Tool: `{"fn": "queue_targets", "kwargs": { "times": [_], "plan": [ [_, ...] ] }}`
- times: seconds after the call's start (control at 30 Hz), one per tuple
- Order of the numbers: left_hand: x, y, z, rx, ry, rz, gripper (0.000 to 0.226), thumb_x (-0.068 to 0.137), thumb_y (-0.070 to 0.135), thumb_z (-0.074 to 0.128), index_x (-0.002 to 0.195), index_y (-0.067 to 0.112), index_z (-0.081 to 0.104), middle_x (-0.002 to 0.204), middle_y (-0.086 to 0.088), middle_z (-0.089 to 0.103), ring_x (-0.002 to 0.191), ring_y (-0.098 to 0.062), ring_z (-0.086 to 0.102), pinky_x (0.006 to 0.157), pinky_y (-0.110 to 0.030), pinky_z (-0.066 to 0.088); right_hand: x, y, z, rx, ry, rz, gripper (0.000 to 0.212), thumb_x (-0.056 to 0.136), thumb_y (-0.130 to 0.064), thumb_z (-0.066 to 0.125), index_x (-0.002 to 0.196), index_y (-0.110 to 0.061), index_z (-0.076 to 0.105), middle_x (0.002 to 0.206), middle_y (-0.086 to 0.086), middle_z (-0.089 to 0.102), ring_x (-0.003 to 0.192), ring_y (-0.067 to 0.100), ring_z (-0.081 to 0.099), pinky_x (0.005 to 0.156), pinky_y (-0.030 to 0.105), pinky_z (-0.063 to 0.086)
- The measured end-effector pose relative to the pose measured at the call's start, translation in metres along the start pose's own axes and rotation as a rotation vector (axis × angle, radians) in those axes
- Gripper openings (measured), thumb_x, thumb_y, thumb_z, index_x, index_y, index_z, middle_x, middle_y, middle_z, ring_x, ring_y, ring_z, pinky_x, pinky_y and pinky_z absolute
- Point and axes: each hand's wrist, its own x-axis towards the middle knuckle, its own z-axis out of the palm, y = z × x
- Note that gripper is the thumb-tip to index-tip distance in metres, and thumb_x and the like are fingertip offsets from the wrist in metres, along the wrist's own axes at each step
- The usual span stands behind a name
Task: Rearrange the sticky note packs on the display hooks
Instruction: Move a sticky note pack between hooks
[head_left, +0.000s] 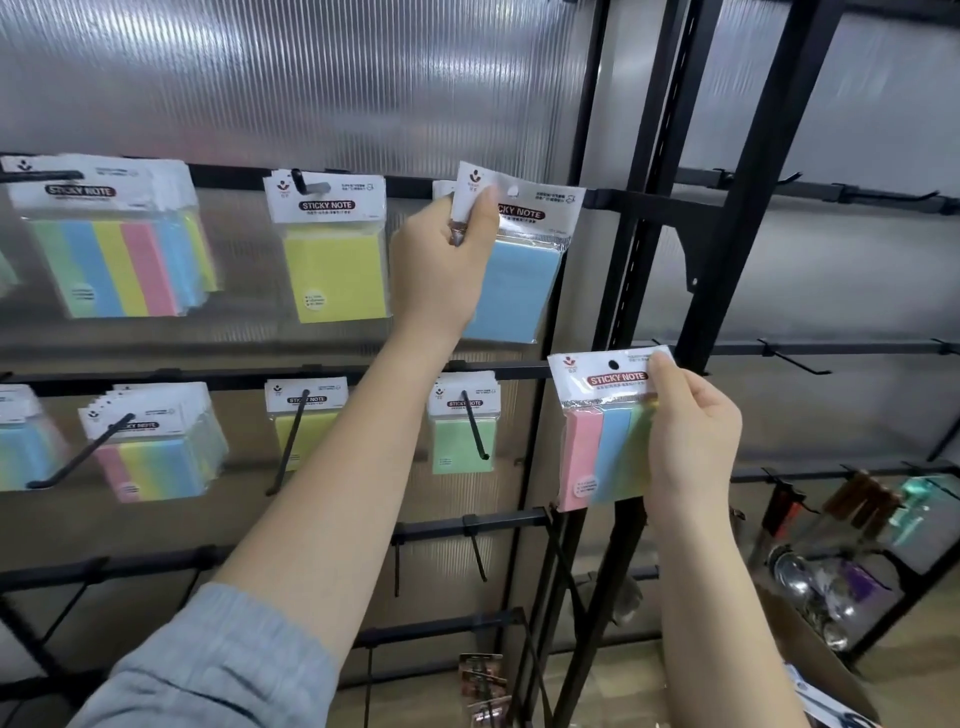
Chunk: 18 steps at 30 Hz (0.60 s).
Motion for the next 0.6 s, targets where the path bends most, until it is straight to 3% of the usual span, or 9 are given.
{"fn": "queue_targets", "kwargs": {
  "times": [0.1, 0.23, 0.4, 0.6],
  "plan": [
    [-0.002, 0.0, 0.002, -0.015, 0.032, -0.018, 0.045, 0.092, 0.032, 0.056, 0.055, 0.022, 0.032, 0.049, 0.009, 0.03, 0.048, -0.008, 0.025, 0.049, -0.028, 0.02, 0.005, 0.003, 0.0, -0.006, -0.027, 0.003, 0.037, 0.095, -0.026, 0.053, 0.063, -0.007, 0.057, 0.052, -0.008, 0.061, 0.047, 0.002, 0.052, 0.044, 0.01, 0.037],
    [-0.005, 0.002, 0.005, -0.032, 0.041, -0.016, 0.041, 0.091, 0.03, 0.057, 0.055, 0.02, 0.039, 0.049, 0.008, 0.035, 0.05, -0.01, 0.029, 0.05, -0.028, 0.022, 0.008, 0.005, 0.0, 0.007, -0.061, 0.019, 0.037, 0.094, -0.026, 0.053, 0.066, -0.002, 0.059, 0.054, -0.007, 0.063, 0.048, 0.003, 0.055, 0.044, 0.011, 0.038],
    [-0.005, 0.002, 0.009, -0.066, 0.087, 0.008, 0.05, 0.088, 0.033, 0.059, 0.068, -0.012, 0.053, 0.059, -0.017, 0.048, 0.055, -0.014, 0.037, 0.051, -0.028, 0.027, 0.011, 0.006, -0.002, 0.044, -0.113, 0.012, 0.041, 0.095, -0.026, 0.053, 0.055, -0.019, 0.061, 0.057, -0.005, 0.068, 0.048, 0.001, 0.059, 0.044, 0.009, 0.04],
    [-0.002, -0.009, 0.015, -0.007, 0.114, -0.034, 0.047, 0.09, 0.032, 0.06, 0.068, -0.01, 0.053, 0.057, -0.011, 0.044, 0.054, -0.015, 0.036, 0.05, -0.028, 0.024, 0.017, 0.004, -0.002, 0.048, -0.159, 0.012, 0.045, 0.095, -0.026, 0.053, 0.051, -0.024, 0.066, 0.059, -0.007, 0.069, 0.05, 0.001, 0.06, 0.045, 0.009, 0.041]
  ]
}}
